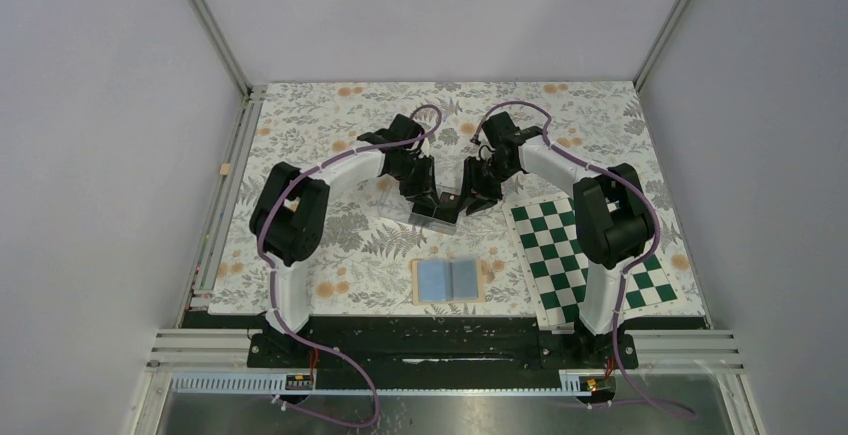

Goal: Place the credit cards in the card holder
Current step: Pick up the credit card from the storage box.

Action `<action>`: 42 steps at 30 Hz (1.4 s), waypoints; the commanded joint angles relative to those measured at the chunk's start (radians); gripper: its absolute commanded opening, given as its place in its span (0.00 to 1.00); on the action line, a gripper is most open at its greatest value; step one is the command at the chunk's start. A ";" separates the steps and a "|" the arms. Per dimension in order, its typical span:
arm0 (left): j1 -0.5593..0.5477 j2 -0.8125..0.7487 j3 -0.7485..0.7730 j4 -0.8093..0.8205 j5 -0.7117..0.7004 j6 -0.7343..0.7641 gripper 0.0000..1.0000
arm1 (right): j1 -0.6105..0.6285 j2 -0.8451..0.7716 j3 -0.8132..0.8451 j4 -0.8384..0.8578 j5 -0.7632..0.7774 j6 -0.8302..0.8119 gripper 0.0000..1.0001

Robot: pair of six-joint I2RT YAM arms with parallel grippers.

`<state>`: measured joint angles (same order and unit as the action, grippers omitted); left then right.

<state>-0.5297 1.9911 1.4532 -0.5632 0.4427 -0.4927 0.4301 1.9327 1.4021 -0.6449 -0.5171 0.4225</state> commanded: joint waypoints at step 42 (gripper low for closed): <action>-0.052 0.020 0.097 -0.056 -0.054 0.050 0.00 | 0.009 0.020 -0.011 -0.002 -0.032 -0.005 0.38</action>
<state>-0.5682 2.0144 1.5040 -0.6312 0.3943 -0.4591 0.4305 1.9488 1.3956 -0.6449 -0.5255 0.4225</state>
